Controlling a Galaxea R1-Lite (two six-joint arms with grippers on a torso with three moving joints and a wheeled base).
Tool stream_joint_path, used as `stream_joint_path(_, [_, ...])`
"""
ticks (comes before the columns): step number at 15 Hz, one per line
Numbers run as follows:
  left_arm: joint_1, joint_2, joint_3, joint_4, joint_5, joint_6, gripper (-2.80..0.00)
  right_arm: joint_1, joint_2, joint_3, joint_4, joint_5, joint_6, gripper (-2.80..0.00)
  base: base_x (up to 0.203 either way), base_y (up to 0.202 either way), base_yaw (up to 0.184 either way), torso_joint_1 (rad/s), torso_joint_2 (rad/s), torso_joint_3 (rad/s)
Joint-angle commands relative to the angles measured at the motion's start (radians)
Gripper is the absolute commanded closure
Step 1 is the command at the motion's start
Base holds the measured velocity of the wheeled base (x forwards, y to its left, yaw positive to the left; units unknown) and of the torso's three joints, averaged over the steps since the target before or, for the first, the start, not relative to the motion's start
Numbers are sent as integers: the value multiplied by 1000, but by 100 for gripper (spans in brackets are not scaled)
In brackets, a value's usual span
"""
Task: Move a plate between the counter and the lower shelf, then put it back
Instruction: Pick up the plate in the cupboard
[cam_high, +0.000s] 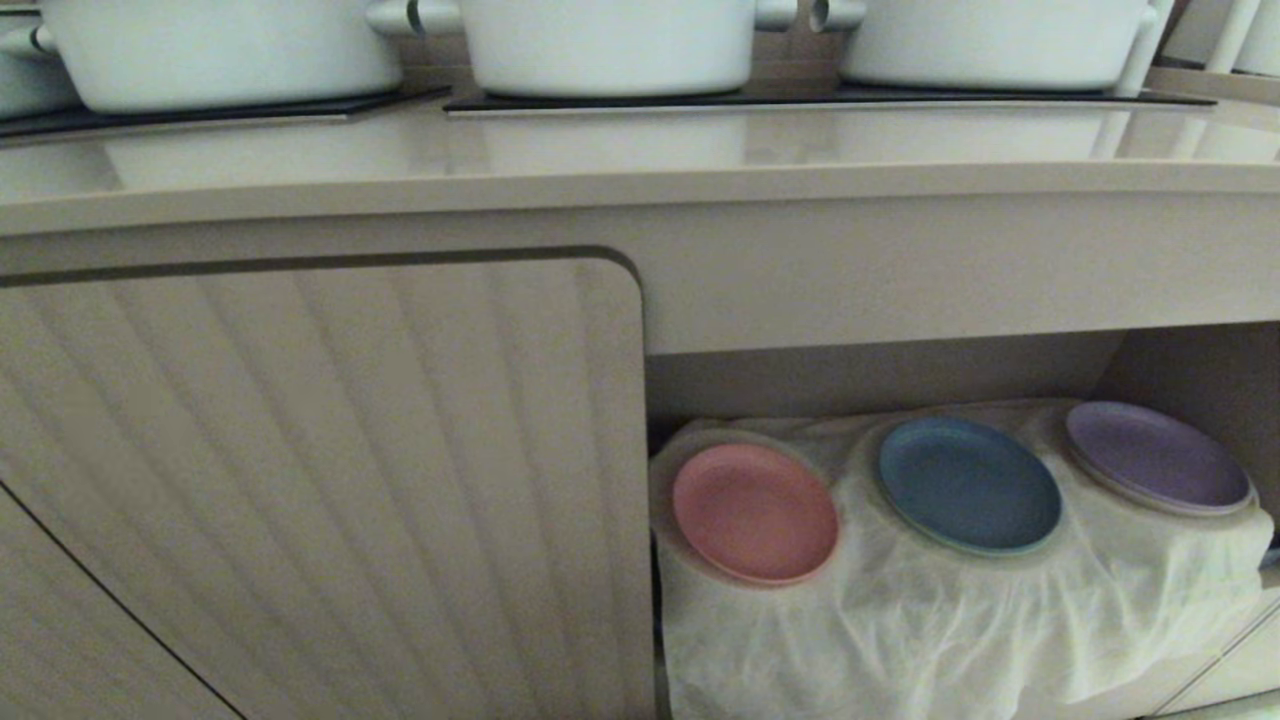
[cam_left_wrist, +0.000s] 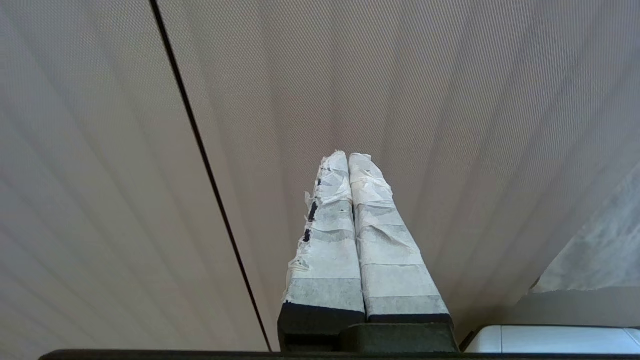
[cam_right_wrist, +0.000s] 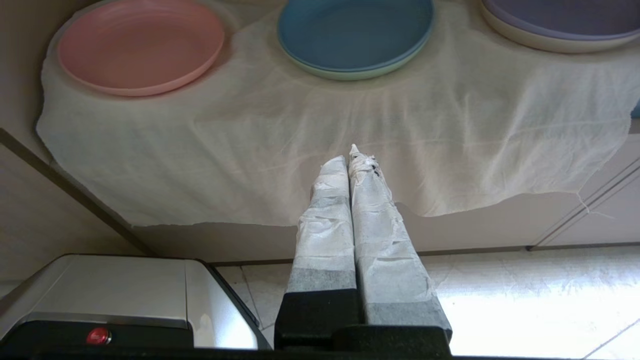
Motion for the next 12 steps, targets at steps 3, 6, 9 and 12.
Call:
stream_joint_path(3, [0,0,0,0,0,0,0,-13,6,-1,-1,0,-1,0,0,0,0,0,0,0])
stream_joint_path(6, [0,0,0,0,0,0,0,-83,-67,-2,25,8,1,0,0,0,0,0,0,0])
stream_joint_path(9, [0,0,0,0,0,0,0,-98,-179,-2,38,25,-13,0,0,0,0,0,0,0])
stream_joint_path(12, [0,0,0,0,0,-1,0,-100,-275,-1,30,29,-25,0,0,0,0,0,0,0])
